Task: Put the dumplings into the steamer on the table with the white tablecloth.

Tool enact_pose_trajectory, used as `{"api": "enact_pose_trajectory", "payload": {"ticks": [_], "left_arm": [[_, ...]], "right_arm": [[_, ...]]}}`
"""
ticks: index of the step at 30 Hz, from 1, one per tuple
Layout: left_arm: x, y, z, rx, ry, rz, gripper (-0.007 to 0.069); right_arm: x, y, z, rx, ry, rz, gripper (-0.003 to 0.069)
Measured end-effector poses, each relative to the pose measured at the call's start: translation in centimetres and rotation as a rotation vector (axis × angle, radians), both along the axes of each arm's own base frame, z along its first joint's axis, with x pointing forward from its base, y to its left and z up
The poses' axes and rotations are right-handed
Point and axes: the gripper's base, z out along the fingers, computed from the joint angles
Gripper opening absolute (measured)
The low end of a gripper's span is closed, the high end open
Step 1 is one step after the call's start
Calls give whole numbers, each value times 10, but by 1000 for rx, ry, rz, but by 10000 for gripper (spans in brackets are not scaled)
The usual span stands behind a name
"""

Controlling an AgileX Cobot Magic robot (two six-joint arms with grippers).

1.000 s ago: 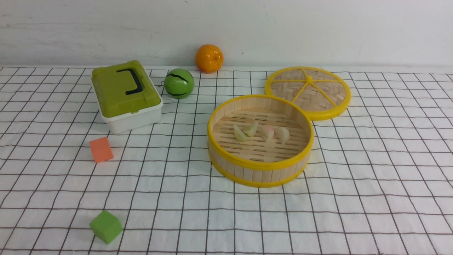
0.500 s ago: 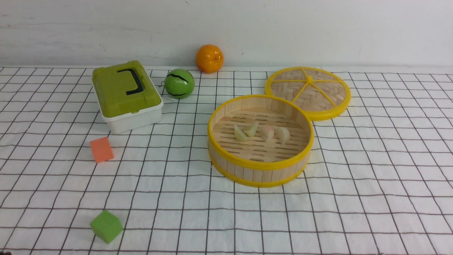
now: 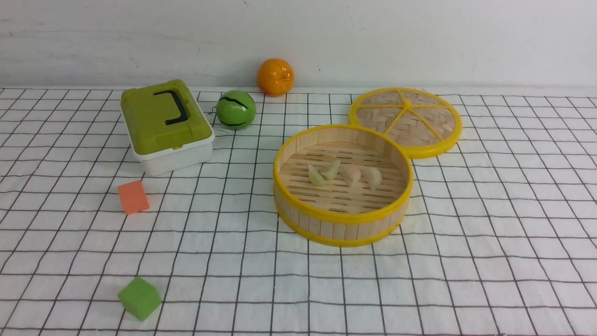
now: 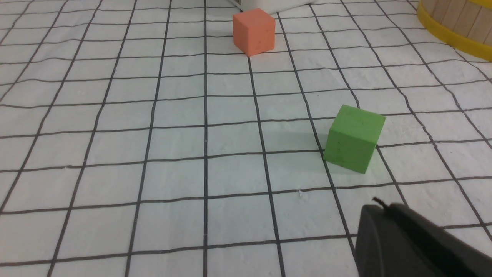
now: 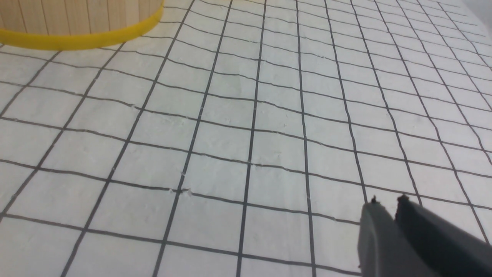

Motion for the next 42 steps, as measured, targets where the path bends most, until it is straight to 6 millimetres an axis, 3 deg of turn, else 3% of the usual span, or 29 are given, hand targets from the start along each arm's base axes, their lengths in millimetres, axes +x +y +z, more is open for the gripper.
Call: {"api": "enact_pose_trajectory", "payload": {"ticks": [42], "left_arm": [[0, 0, 0, -2, 0, 1, -11]], "right_arm": [[0, 0, 0, 0, -1, -1, 125]]}}
